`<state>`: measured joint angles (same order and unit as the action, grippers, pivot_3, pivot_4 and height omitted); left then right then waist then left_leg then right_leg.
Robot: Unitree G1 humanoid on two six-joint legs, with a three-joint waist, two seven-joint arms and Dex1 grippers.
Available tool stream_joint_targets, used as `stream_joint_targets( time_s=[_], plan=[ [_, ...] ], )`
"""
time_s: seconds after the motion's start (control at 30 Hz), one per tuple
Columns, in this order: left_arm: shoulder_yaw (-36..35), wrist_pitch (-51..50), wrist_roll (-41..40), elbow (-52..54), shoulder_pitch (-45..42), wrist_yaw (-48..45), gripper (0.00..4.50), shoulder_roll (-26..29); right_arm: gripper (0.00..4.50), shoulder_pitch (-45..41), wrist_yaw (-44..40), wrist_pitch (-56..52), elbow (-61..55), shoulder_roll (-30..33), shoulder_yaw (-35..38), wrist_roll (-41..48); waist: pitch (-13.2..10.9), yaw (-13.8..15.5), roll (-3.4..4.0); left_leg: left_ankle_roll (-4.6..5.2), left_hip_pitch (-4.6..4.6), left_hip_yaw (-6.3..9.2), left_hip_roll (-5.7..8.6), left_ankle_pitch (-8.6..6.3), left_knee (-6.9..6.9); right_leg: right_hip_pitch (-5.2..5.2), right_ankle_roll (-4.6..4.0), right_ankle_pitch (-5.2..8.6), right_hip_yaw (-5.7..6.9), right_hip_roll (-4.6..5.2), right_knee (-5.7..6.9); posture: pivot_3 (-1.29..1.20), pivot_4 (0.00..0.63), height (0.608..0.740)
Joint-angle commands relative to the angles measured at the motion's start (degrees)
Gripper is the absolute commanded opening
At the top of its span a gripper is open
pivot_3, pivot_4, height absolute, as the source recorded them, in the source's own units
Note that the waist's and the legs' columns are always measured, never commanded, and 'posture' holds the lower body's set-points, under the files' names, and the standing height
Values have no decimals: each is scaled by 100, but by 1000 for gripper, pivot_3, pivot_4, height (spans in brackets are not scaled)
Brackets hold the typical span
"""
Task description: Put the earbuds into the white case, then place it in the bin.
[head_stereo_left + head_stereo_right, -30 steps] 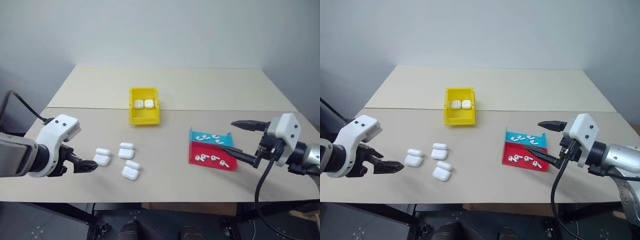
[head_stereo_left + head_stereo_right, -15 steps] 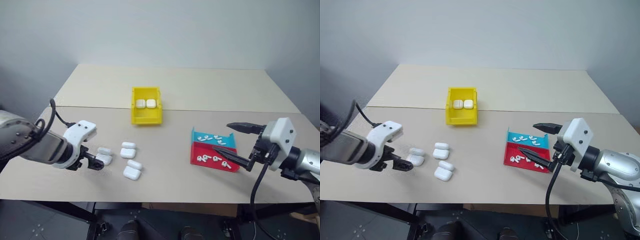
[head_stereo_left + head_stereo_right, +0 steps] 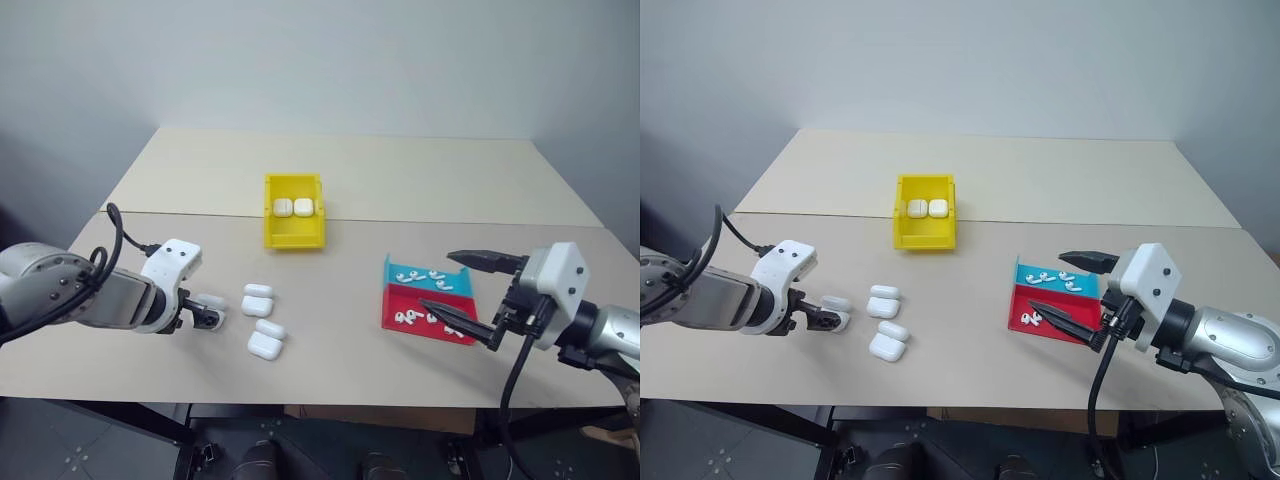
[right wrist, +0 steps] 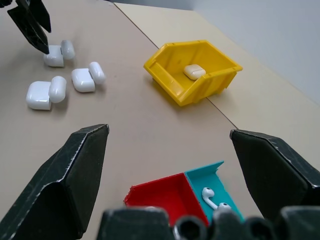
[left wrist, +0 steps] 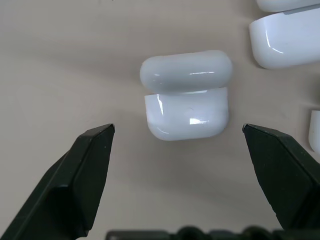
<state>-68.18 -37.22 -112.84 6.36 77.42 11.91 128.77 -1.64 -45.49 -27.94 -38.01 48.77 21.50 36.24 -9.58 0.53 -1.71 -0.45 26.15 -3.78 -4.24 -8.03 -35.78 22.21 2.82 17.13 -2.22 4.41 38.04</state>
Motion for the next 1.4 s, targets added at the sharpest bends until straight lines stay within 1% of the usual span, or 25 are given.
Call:
stream_joint_targets(
  time_s=[0.03, 0.27, 0.57, 0.67, 0.7, 0.8, 0.83, 0.9, 0.97, 1.0, 1.03, 1.1, 1.17, 1.23, 1.27, 1.3, 1.33, 1.4],
  plan=[
    [-387, 204, -16, -120, 175, 72, 4467, 23, 4500, 23, 83, 14, -237, 3, 249, 133, 0, 2, 0, 0, 0, 1, 0, 0, 0, 0, 0, 0, 1, 0, 0, 0, 150, 740],
    [-539, 483, -16, -81, 424, 198, 4467, 23, 4500, 105, 154, -3, -344, 8, 263, 163, 0, 3, 0, 0, 0, 1, 0, 0, 0, -1, -1, 0, 1, 0, 0, 0, 150, 740],
    [-507, 602, -16, 31, 414, 242, 4467, 23, 4500, 115, 199, -6, -365, 26, 264, 192, 0, 5, 0, 0, 0, 1, 1, 0, -1, -1, -1, 0, 1, 0, 0, 0, 150, 740],
    [-315, 500, -16, 95, 22, 387, 4467, 23, 4500, 131, 228, -16, -394, 29, 271, 214, 0, 7, 0, 0, 0, 1, 1, 0, -1, -1, -1, 0, 1, 0, 0, 0, 150, 740],
    [-167, 403, -16, 120, -261, 444, 4467, 23, 4500, 147, 230, -12, -403, 26, 278, 216, 0, 9, -1, 0, 0, 2, 1, 0, 0, -1, -1, 0, 2, 0, -1, 0, 150, 740],
    [450, 266, -5, 142, -1152, 381, 4467, 23, 4500, 194, 218, 13, -414, 18, 294, 220, 0, 11, -1, 0, 3, 5, 5, 0, -3, -4, 0, 0, 5, 0, -3, 0, 150, 740],
    [699, 379, 82, 233, -1452, 325, 4467, -43, 4500, 204, 206, 30, -403, 16, 290, 215, 0, 12, 0, 0, 3, 7, 7, 0, -3, -5, 0, 0, 5, 1, -4, 0, 150, 740],
    [1094, 1043, 532, 782, -2052, 118, 4467, -639, 4500, 187, 183, 63, -356, 12, 265, 204, 0, -4, 0, 0, 2, 7, 9, 0, -1, -5, 0, 0, 4, 2, -4, 0, 150, 740],
    [1535, 1884, 845, 1236, -2488, 210, 4467, -1094, 4500, 155, 155, 98, -294, 9, 234, 176, 0, -57, 1, -1, 2, 3, 8, -1, 9, 2, -1, 1, -2, 1, -5, 0, 150, 740],
    [1771, 2537, 920, 1404, -2583, 433, 4467, -1223, 4500, 131, 137, 126, -257, 10, 214, 152, 0, -55, 2, -4, 0, 4, 7, -2, 11, 1, -4, 3, -2, 1, -4, 0, 150, 740],
    [1970, 3265, 903, 1503, -2573, 689, 4467, -1233, 4500, 87, 127, 149, -204, 10, 180, 128, 2, -39, 4, -4, 0, 6, 6, -2, 13, 2, -6, 3, -1, 0, -4, 0, 150, 740],
    [2253, 4363, 881, 1500, -2443, 816, 4467, -1019, 4500, -15, 110, 198, -108, 17, 111, 75, 2, 13, 4, -4, -6, 6, 6, -2, 6, -8, -6, 3, 0, 3, -2, 0, 150, 740],
    [2405, 5032, 778, 1404, -2288, 735, 4467, -697, 4500, -107, 93, 218, -46, 24, 73, 55, 3, 58, 3, -2, -4, 6, 6, 0, -9, -13, -2, -5, 1, 4, -5, 0, 150, 740],
    [2273, 6232, 594, 1207, -1801, 568, 4467, -255, 4500, -201, 54, 239, 6, 32, 49, 39, 3, 91, 1, -1, -5, 7, 10, 0, -16, -15, 0, -6, 2, 5, -19, 0, 150, 740],
    [2218, 6656, 548, 1127, -1616, 482, 4467, -101, 4500, -234, 34, 253, 31, 33, 39, 26, 4, 94, 2, -1, -6, 6, 14, 0, -18, -15, -1, -7, 1, 6, -28, 0, 150, 740],
    [2005, 7105, 617, 1055, -1336, 297, 4467, -13, 4500, -267, 19, 264, 40, 30, 28, 19, 4, 89, 1, 4, -3, 5, 19, 2, -18, -27, 2, -12, -3, 8, -36, 0, 150, 740],
    [1829, 7308, 620, 1017, -1157, 165, 4467, 15, 4500, -301, 7, 284, 55, 27, 3, -2, 3, 73, 1, 11, 5, 6, 18, 7, -17, -37, 9, -17, -5, 6, -39, 0, 150, 740],
    [1480, 7338, 326, 951, -917, -201, 4467, 23, 4500, -364, 2, 297, 69, 19, -37, -13, 3, 30, 0, 18, 19, 9, 18, 7, -14, -24, 12, -18, -5, 3, -41, 0, 150, 740]
  ],
)
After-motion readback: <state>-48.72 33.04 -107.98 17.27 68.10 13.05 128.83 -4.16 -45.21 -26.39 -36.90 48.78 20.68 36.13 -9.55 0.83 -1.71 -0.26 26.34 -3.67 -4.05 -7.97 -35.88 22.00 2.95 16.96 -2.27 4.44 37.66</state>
